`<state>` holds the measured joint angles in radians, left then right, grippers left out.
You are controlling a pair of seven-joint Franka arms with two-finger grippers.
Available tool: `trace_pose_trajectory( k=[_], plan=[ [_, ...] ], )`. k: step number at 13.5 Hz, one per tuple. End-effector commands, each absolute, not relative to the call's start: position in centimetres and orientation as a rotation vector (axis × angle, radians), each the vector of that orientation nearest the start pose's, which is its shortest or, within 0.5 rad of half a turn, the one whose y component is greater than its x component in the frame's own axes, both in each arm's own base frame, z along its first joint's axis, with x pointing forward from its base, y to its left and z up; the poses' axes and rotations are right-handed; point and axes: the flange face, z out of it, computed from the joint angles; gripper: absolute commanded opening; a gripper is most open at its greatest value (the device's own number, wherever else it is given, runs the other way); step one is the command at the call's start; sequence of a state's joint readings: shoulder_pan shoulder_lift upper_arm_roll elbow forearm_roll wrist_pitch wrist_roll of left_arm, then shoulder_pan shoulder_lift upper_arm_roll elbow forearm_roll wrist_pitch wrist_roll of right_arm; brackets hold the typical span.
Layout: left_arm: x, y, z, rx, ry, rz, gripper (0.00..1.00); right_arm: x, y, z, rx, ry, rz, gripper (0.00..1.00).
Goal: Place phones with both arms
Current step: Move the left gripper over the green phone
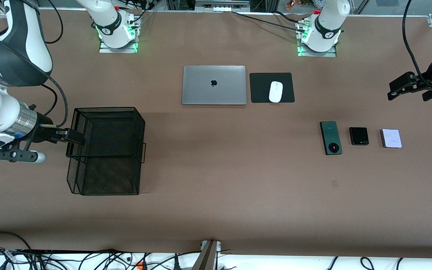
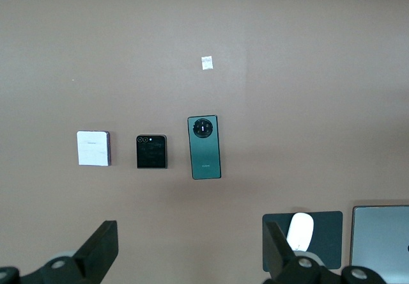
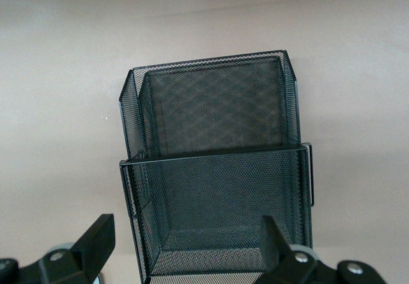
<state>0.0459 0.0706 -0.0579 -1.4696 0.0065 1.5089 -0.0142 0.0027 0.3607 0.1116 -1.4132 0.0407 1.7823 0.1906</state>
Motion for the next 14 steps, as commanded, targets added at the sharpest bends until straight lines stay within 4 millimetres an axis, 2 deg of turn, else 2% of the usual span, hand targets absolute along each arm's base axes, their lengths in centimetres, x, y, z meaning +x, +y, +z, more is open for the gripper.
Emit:
trace_pose_trajectory(
  k=[1, 4, 7, 10, 14],
  plan=[
    [56.3, -0.6, 63.3, -3.162, 0.009, 0.051, 1.0, 65.8, 7.9, 50.6, -3.069, 0.144, 0.0, 1.0],
    [56.3, -0.4, 63.3, -3.162, 0.026, 0.048, 1.0, 65.8, 7.7, 50.5, -3.068, 0.145, 0.0, 1.0],
    [56.6, 0.1, 62.1, -3.15, 0.017, 0.079, 1.0, 65.9, 7.7, 50.5, -3.065, 0.155, -0.001, 1.0],
    [58.2, 0.5, 58.8, -3.151, 0.01, 0.14, 1.0, 65.9, 7.9, 50.3, -3.062, 0.156, 0.0, 1.0],
    [59.2, 0.8, 51.1, -3.151, -0.002, 0.096, 1.0, 66.0, 7.9, 50.2, -3.059, 0.157, 0.003, 1.0]
  ],
)
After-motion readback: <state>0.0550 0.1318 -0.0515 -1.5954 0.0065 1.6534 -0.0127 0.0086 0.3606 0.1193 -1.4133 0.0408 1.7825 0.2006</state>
